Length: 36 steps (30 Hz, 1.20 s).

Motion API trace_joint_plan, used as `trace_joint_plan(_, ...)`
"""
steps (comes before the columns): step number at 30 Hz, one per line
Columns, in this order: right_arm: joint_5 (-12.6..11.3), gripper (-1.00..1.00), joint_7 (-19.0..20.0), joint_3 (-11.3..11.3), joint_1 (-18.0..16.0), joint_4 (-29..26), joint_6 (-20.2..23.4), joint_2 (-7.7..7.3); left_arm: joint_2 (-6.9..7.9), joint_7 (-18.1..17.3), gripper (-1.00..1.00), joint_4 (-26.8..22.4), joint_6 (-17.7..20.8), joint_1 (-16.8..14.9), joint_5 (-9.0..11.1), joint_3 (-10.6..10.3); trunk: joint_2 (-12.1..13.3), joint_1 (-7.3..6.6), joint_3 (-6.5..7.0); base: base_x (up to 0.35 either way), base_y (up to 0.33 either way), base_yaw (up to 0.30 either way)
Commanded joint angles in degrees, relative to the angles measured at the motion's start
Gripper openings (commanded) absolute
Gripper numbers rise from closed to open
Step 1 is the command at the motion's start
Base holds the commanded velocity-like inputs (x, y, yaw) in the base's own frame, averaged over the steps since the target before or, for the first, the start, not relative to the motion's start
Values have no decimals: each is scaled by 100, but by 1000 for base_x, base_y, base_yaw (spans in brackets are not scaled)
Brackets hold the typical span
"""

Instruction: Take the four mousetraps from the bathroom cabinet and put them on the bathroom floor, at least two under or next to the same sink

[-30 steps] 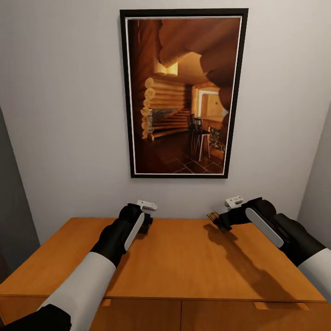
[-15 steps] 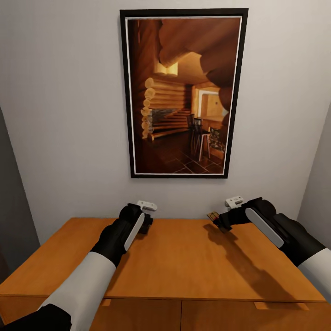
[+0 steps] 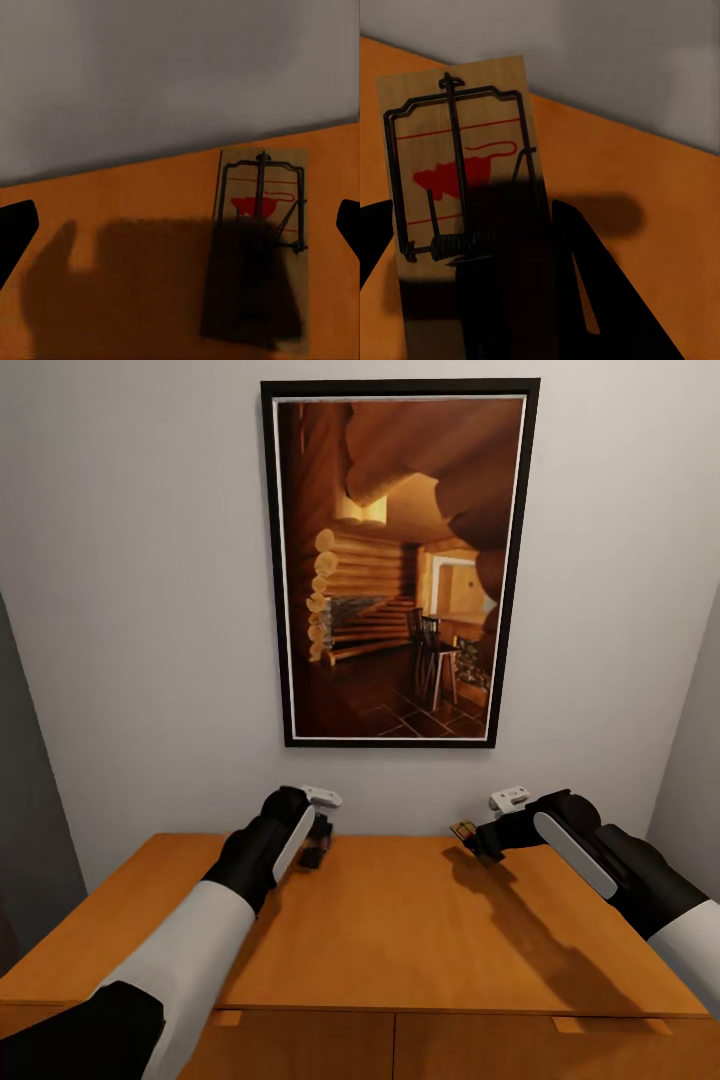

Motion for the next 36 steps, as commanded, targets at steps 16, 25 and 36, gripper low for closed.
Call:
trace_joint_plan(16, -31, -100, -26, 14, -8, -5, 12, -22, 0, -120, 100, 521, -16, -435, 520, -10, -4, 0, -8, 0, 0, 0)
trace_joint_plan(25, -31, -100, -20, 14, -8, -5, 12, -47, 0, -136, 100, 774, -18, -452, 563, -10, -4, 0, -8, 0, 0, 0)
trace_joint_plan(36, -31, -100, -11, 14, -8, -5, 12, -49, 0, -137, 100, 1066, -18, -546, 567, -10, -4, 0, -8, 0, 0, 0)
